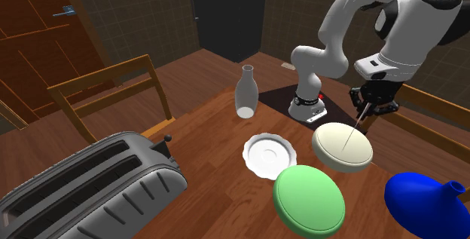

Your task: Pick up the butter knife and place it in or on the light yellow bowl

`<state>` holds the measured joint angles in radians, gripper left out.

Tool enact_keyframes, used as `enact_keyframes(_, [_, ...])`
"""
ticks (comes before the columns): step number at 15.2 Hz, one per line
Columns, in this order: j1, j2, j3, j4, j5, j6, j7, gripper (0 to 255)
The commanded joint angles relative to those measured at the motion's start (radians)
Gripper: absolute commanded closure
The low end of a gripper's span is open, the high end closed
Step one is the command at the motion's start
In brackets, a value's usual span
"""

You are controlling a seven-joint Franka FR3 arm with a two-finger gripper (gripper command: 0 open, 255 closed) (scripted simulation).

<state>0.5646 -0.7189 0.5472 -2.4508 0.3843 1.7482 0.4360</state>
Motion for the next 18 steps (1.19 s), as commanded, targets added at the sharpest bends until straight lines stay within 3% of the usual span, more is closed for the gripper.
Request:
enact_keyframes(1, [0.002,0.003,0.009,-0.024,0.007,0.028,-0.002,255])
enact_keyframes(13, [0.009,0.043,0.07,-0.154,0.05,0.199,-0.013,255])
enact_keyframes(18, [0.009,0.047,0.074,-0.161,0.052,0.209,-0.013,255])
